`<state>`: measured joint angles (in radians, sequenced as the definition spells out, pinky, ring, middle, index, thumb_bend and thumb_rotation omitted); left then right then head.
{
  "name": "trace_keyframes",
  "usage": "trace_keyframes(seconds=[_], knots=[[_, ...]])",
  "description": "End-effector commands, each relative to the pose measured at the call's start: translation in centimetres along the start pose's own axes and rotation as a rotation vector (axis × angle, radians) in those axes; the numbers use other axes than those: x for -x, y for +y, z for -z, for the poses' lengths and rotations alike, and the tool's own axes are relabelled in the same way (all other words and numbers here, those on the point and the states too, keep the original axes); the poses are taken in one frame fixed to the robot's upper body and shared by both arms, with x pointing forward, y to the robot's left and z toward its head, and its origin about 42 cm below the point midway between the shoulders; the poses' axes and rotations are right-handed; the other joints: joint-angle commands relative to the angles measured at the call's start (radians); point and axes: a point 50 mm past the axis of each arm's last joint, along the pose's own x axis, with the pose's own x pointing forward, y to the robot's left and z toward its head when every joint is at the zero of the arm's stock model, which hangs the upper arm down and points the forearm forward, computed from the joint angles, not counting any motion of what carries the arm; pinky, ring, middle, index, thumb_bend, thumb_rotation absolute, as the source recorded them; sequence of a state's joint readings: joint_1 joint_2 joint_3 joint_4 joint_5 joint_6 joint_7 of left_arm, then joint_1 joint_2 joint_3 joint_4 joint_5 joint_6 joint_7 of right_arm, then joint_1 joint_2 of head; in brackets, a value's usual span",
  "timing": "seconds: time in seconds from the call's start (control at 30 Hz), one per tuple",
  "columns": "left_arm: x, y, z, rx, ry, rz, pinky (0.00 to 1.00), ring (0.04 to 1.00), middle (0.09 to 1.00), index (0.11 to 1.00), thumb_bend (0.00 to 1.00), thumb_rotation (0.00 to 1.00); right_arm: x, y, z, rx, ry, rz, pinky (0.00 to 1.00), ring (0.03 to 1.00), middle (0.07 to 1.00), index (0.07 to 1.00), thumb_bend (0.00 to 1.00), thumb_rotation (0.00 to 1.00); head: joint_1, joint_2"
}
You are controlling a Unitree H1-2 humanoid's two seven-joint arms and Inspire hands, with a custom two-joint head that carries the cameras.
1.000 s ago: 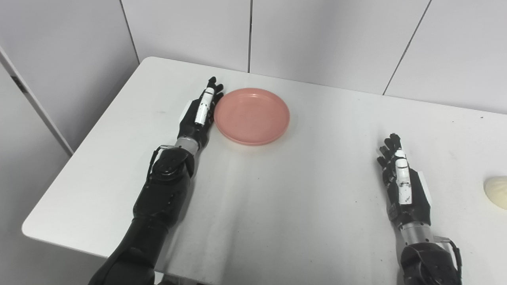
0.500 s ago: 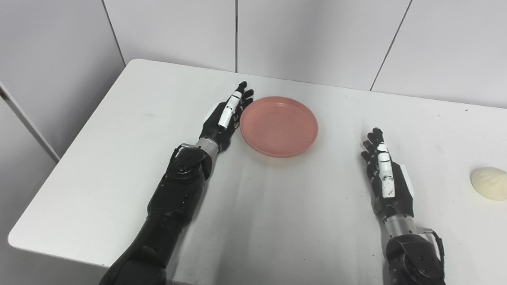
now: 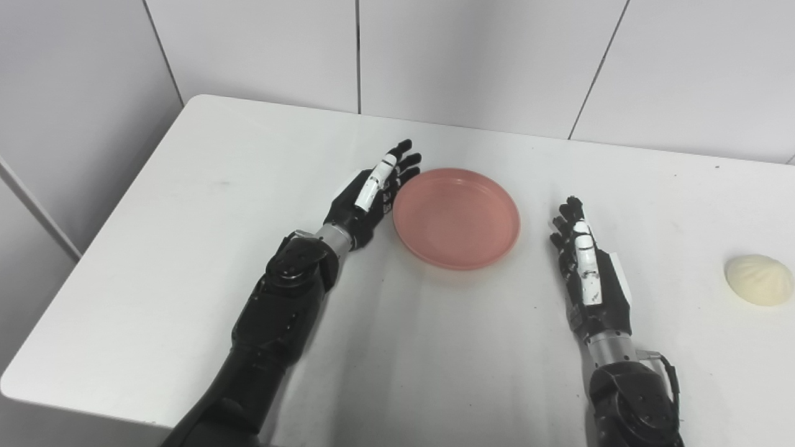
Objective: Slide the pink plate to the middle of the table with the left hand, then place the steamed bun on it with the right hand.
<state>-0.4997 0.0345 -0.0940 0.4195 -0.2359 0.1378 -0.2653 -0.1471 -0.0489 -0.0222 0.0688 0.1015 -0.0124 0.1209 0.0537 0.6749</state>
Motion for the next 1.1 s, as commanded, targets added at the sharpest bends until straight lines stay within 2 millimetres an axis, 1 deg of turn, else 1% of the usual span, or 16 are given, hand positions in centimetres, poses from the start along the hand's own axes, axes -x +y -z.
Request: trace_keyframes(seconds=[0.0,0.17,0.27,0.4,0.6,0.83,0.97,1.07], knots=[[0.0,-2.7,0.9,0.028,0.057,0.114,0.99,0.965,0.961,0.967,0.38,1.00,1.3,1.2,2.2,-0.046,0.062,0.008,1.00,1.000,1.000,1.000,0.18,1.00,-0.002,0.002],[1.0,-3.4,0.9,0.031,0.057,0.157,0.99,0.969,0.960,0.963,0.38,1.00,1.2,1.3,2.2,-0.051,0.054,0.011,1.00,1.000,1.000,1.000,0.19,1.00,-0.009,0.006],[1.7,-3.8,0.9,0.034,0.055,0.173,0.97,0.958,0.952,0.958,0.37,1.00,1.2,1.4,2.2,-0.047,0.060,0.013,1.00,1.000,1.000,1.000,0.19,1.00,-0.011,0.007],[2.7,-4.3,0.9,0.027,0.058,0.204,0.99,0.957,0.945,0.957,0.37,1.00,1.2,1.5,2.1,-0.036,0.064,0.021,1.00,1.000,1.000,1.000,0.20,1.00,-0.016,0.008],[3.9,-4.6,0.9,0.051,0.067,0.239,1.00,0.953,0.948,0.963,0.38,1.00,1.1,1.6,2.3,-0.042,0.065,0.019,1.00,1.000,1.000,1.000,0.19,1.00,-0.026,0.003],[4.5,-4.6,1.2,0.056,0.066,0.230,1.00,0.963,0.961,0.975,0.38,1.00,1.0,1.7,2.3,-0.048,0.064,0.014,1.00,1.000,1.000,1.000,0.18,1.00,-0.031,0.002],[4.5,-4.4,1.4,0.045,0.040,0.186,1.00,0.967,0.963,0.974,0.38,1.00,1.0,1.7,2.2,-0.048,0.071,0.011,1.00,1.000,1.000,1.000,0.18,1.00,-0.040,0.003],[4.5,-4.2,1.5,0.039,0.021,0.156,1.00,0.973,0.974,0.991,0.39,1.00,1.1,1.6,2.3,-0.042,0.069,0.010,1.00,1.000,1.000,1.000,0.18,1.00,-0.040,0.003]])
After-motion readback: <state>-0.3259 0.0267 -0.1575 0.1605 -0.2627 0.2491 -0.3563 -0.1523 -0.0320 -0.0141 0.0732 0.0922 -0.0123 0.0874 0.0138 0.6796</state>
